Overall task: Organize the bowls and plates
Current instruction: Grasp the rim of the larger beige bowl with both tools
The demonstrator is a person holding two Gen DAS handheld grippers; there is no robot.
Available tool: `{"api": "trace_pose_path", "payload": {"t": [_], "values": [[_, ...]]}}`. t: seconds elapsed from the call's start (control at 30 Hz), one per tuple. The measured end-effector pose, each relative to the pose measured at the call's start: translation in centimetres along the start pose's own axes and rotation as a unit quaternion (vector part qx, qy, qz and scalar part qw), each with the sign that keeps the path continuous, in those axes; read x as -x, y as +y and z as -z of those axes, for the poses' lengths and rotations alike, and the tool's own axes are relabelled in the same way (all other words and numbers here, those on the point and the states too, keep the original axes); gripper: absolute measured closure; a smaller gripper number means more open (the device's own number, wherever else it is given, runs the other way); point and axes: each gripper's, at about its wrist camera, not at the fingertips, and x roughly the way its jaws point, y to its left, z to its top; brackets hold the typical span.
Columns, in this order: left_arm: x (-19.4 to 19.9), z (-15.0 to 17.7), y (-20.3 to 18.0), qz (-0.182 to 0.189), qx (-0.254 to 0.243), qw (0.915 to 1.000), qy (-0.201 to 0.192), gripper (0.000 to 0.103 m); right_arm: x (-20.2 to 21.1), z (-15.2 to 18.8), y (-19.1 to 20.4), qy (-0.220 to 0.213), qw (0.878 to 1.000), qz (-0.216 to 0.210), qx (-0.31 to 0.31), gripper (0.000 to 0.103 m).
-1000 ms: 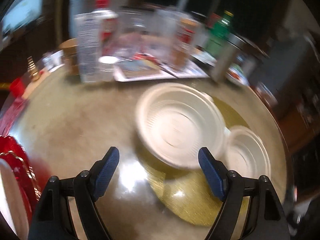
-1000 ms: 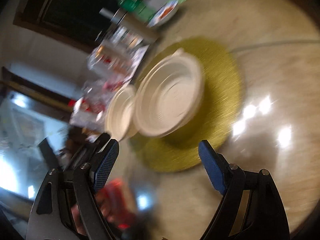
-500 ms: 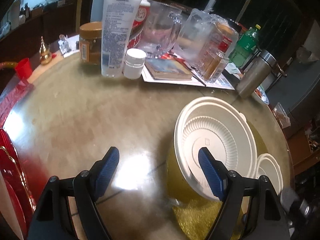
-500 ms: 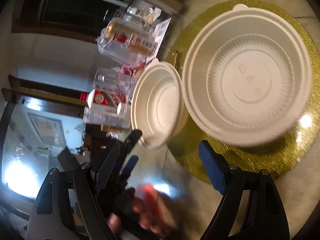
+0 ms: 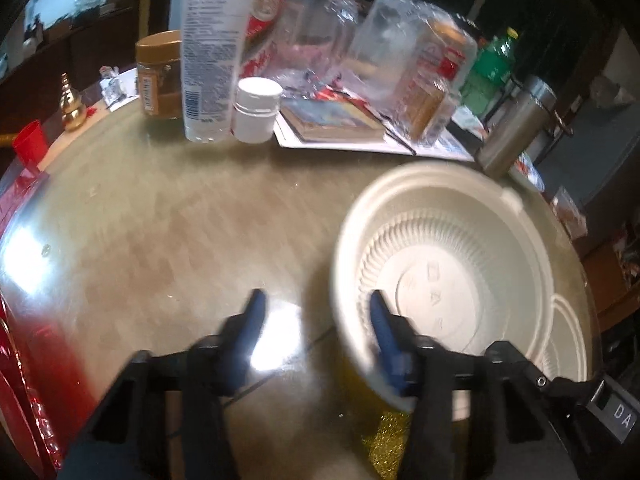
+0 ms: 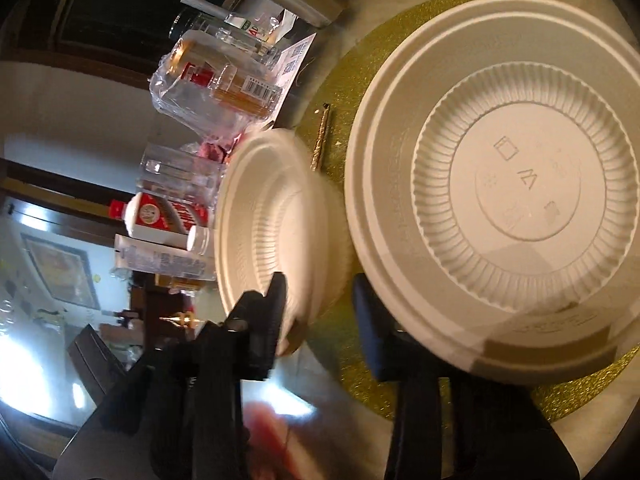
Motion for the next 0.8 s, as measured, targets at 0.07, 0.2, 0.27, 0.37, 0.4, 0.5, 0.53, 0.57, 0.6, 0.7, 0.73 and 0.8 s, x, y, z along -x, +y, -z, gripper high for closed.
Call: {"api": "trace_pose_path", "payload": {"t": [0.07, 0.2, 0.27, 0.37, 0.4, 0.5, 0.53, 0.57, 0.6, 0.7, 0.73, 0.8], "values": [[0.0, 0.2, -0.4, 0.006, -0.012, 0.9999, 0.001, 0.076, 0.2, 0.0, 0.1, -0.006, 1.000, 0.009, 0.013, 0.081], [0.1, 0.4, -0.8, 0.008, -0.029, 0.9995, -0.003, 0.086, 0.2, 0.2, 0.5, -0.006, 0.999, 0.013, 0.029, 0.086], [0.2, 0.5, -0.9, 0.005, -0.035, 0.9994, -0.005, 0.087, 0.3, 0.4, 0.6, -0.008, 0.999, 0.020, 0.037, 0.089], [0.4, 0.5, -1.1, 0.002, -0.043, 0.9991, -0.007, 0.087, 0.3, 0.4, 0.4, -0.010, 0.999, 0.024, 0.037, 0.090], [0.5, 0.5, -1.2, 0.000, -0.046, 0.9989, -0.008, 0.087, 0.3, 0.4, 0.4, -0.009, 0.999, 0.025, 0.036, 0.090], [0.7, 0.6, -1.3, -0.003, -0.052, 0.9986, -0.011, 0.087, 0.2, 0.4, 0.3, -0.007, 0.999, 0.029, 0.035, 0.090], [0.7, 0.6, -1.3, -0.004, -0.053, 0.9985, -0.012, 0.087, 0.1, 0.4, 0.3, -0.006, 0.999, 0.029, 0.036, 0.090], [0.8, 0.6, -1.4, -0.005, -0.054, 0.9985, -0.013, 0.087, 0.1, 0.5, 0.4, -0.005, 0.999, 0.030, 0.036, 0.090], [0.9, 0.6, -1.4, -0.005, -0.054, 0.9984, -0.014, 0.087, 0.0, 0.5, 0.4, -0.004, 0.999, 0.031, 0.037, 0.090], [1.1, 0.6, -1.4, -0.005, -0.055, 0.9983, -0.017, 0.088, 0.0, 0.6, 0.4, -0.004, 0.999, 0.032, 0.039, 0.090], [1.2, 0.6, -1.4, -0.005, -0.056, 0.9983, -0.018, 0.088, 0.1, 0.6, 0.5, -0.004, 0.999, 0.032, 0.040, 0.090], [1.4, 0.6, -1.4, -0.006, -0.056, 0.9982, -0.022, 0.088, 0.1, 0.7, 0.7, -0.006, 0.998, 0.034, 0.045, 0.090]]}}
